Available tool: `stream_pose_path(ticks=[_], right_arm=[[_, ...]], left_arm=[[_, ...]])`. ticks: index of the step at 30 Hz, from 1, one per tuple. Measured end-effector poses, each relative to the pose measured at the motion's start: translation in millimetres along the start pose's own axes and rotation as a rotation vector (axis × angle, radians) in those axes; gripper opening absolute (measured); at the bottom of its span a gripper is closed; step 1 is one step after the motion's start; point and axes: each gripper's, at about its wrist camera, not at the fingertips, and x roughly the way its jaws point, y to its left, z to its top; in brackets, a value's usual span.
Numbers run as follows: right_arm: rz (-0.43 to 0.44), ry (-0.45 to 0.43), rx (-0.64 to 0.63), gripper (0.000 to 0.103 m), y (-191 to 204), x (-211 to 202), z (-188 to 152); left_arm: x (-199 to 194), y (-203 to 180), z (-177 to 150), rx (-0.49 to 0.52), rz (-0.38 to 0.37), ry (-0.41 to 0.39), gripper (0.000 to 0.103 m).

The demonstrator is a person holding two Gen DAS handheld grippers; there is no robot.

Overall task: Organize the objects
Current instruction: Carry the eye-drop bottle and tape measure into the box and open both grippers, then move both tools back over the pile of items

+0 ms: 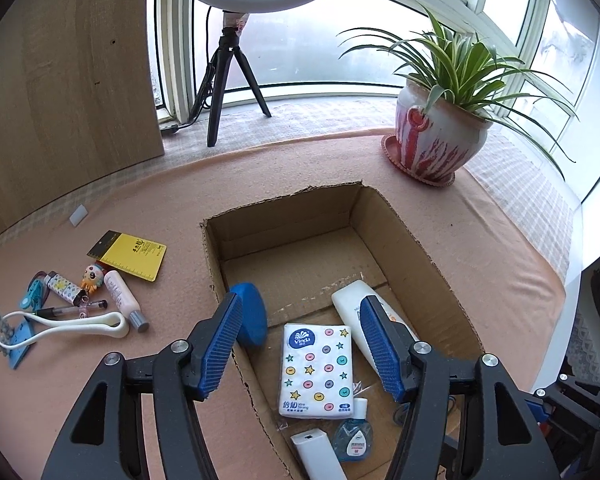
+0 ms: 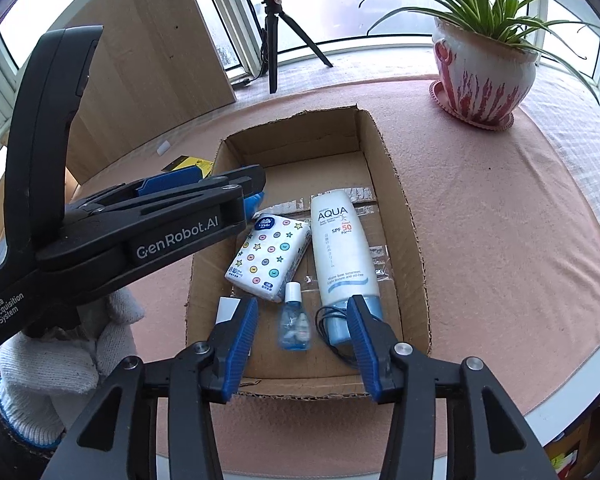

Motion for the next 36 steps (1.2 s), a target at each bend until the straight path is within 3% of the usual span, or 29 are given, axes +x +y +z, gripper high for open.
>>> stream_pose_path(ticks=[6, 13, 25, 36], right_arm=[[0.002, 0.003, -0.012, 0.043, 7, 0, -1], [0.019, -0.003, -0.024, 0.043, 20, 2, 6], [0.129, 0.02, -0.122, 0.043, 83, 24, 37], [0.26, 0.136, -0.166, 0.043, 147, 82, 72]], left_arm=[[-8, 12, -3, -0.022, 0.013, -0.004, 0.065], [-25, 50, -15, -0.079, 0.054, -0.007, 0.065], [-62, 159, -66, -0.237, 0.177, 0.011, 0.065], [-99, 260, -124, -0.401, 0.304, 0.041, 0.065]])
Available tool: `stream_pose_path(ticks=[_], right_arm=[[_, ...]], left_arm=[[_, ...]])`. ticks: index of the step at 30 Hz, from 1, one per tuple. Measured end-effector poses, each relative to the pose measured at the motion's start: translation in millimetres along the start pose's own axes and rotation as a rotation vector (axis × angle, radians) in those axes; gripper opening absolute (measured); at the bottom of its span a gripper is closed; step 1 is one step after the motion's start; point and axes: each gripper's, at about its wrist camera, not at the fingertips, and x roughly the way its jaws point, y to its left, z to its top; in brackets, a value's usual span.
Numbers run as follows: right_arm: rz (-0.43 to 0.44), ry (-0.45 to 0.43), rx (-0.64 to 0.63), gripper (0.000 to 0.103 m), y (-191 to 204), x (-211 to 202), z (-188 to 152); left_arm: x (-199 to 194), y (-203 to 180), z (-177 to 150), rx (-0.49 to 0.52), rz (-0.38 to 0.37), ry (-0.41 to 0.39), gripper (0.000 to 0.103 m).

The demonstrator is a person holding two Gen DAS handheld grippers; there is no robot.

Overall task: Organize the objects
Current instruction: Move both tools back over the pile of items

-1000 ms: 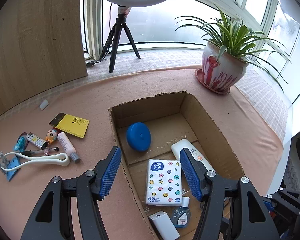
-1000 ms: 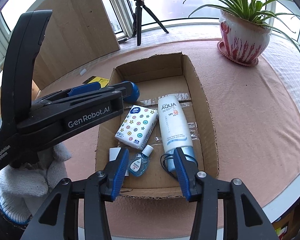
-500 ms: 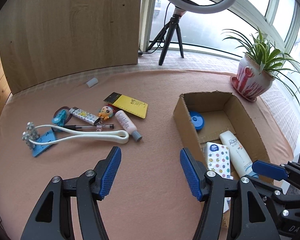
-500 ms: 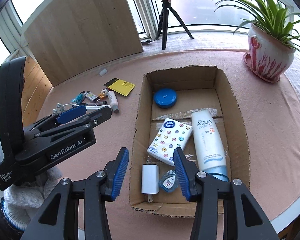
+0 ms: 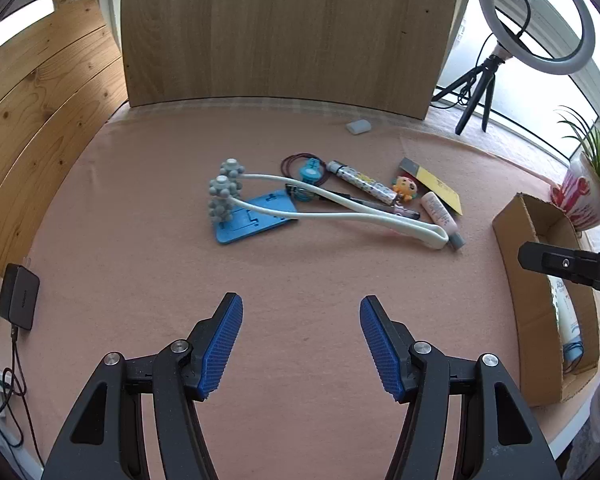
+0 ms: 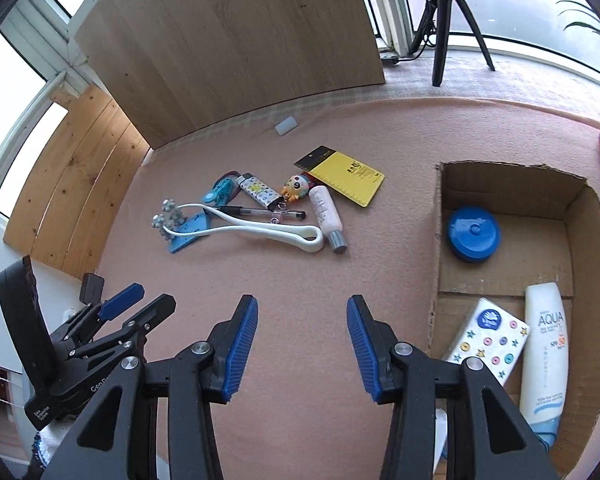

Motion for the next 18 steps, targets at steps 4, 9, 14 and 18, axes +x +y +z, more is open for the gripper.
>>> stream_pose_path(ticks=[4, 9, 14, 18], right_arm=[[0.011, 0.035, -0.015, 0.043, 14, 27, 20], [0.013, 0.077, 0.033, 0.042, 18, 63, 43], [0.03, 0.119, 0.076, 0.039, 16, 92, 58], [0.007, 0.129, 0.077, 0.033, 17, 107, 65]], left_arm=[[-5, 27, -3, -0.031, 0.022, 0.0, 0.065], [-11, 51, -4, -0.067, 0.039, -0.006, 0.065], [-11, 69, 0, -0.093, 0.053, -0.005, 0.065], [-8, 73, 4, -0.097, 0.054, -0.005, 0.065]])
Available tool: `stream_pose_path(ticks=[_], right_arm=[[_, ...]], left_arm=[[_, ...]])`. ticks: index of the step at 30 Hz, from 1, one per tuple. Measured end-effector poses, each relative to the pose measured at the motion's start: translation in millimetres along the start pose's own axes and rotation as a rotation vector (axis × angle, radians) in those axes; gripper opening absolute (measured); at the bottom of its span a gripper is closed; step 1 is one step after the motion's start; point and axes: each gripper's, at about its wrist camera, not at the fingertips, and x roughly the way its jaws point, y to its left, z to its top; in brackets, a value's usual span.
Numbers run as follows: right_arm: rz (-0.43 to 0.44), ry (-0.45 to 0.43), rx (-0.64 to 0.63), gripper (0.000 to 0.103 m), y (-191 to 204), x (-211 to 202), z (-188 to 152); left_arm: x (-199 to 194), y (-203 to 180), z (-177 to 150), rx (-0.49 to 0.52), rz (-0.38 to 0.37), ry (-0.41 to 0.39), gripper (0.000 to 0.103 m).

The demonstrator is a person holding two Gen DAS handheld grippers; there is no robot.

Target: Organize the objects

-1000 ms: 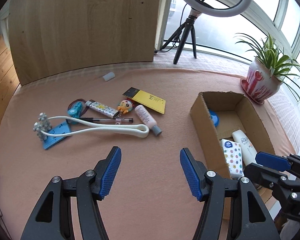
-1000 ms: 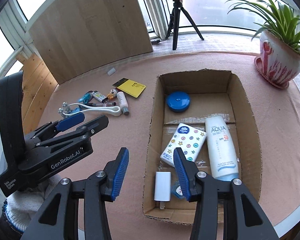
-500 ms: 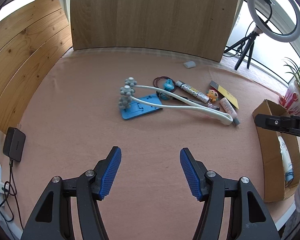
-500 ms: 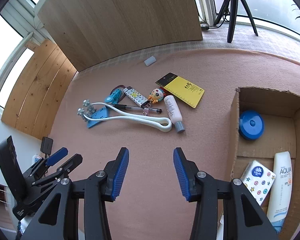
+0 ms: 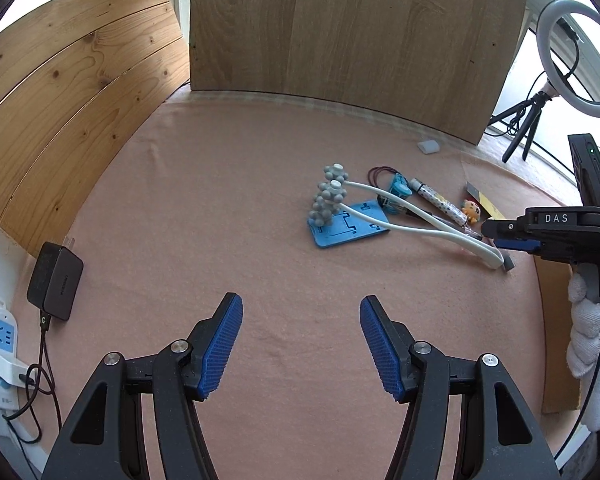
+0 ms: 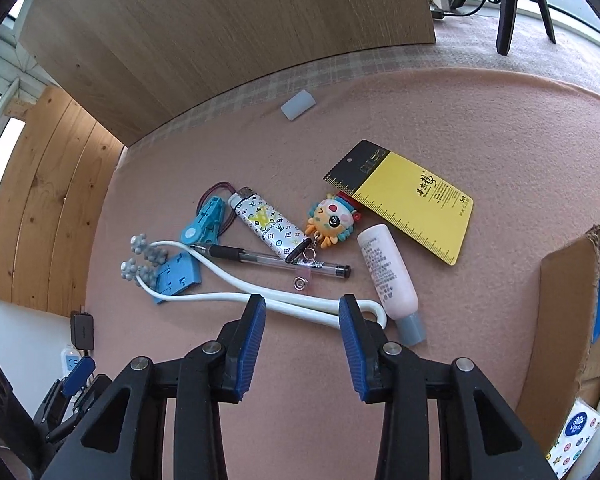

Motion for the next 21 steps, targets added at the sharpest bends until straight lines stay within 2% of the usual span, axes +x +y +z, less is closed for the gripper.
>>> stream_pose_path(ticks=[4, 10, 21], right_arm=[[-0.02, 0.004, 0.001, 0.032, -1, 9, 8], [-0.023, 0.062, -0.002, 0.031, -2, 21, 11], [0.094, 0.133, -0.001, 0.031, 15, 24, -33]], left_arm=[[3, -3, 5, 0.011, -0.007, 0.0, 0.065], [9, -12, 11, 0.023, -0.023, 0.001, 0.065], [12, -21, 19, 0.043, -0.032, -0.003, 0.065]])
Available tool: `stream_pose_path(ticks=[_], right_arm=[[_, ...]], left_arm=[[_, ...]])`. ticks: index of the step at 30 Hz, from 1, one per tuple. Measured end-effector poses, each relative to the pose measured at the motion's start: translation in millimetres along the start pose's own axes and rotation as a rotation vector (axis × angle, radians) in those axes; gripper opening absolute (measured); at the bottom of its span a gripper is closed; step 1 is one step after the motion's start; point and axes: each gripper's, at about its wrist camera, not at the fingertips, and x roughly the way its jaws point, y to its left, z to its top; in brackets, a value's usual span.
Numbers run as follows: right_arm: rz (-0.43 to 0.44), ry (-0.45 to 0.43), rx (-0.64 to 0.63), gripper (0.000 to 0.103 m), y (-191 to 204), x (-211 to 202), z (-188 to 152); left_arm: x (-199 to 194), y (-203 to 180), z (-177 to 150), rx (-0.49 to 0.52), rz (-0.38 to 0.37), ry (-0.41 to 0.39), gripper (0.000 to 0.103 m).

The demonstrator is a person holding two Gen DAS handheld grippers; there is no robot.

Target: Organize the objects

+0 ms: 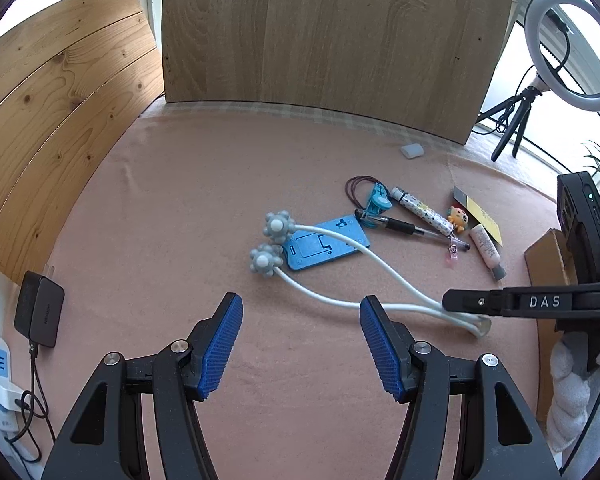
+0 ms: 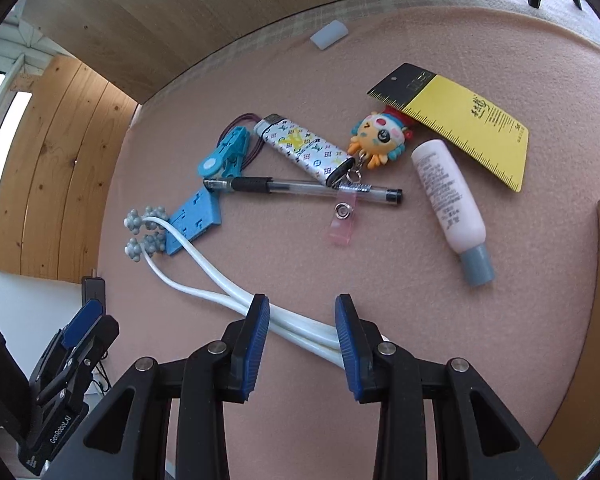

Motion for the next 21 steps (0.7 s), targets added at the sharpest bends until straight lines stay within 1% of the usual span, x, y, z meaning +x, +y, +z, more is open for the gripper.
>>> stream_pose_path(ticks=[3, 7, 8, 9, 11, 15, 17, 21], right_arm=[[0.027, 0.014, -0.012, 0.031, 11, 6, -12], [0.09, 0.046, -0.029, 0.031, 27, 15, -30], [0.088, 0.048, -0.046, 0.031, 31, 15, -34], [0.073, 0.036, -0.066, 0.031, 35, 13, -36], [0.035, -0.017, -0.098, 0.031, 38, -1, -38], [-0.053, -0.132, -0.096, 0.031, 26, -35, -32], [-0.079, -0.166, -0.067, 0.031, 13, -48, -28], [-0.132, -0.204, 0.038, 0.031, -19, -60, -15]], left_arm=[[1, -2, 6, 0.006, -0.003, -0.004, 0.065], [6, -11, 19, 0.038, -0.006, -0.002, 0.065], [8, -14, 23, 0.046, -0.007, 0.001, 0.065], [10, -17, 28, 0.051, -0.015, 0.003, 0.065], [18, -24, 39, 0.061, -0.025, 0.011, 0.065], [41, -42, 59, 0.075, -0.044, 0.046, 0.065], [54, -53, 66, 0.083, -0.05, 0.068, 0.065], [77, -80, 78, 0.125, -0.034, 0.074, 0.065]])
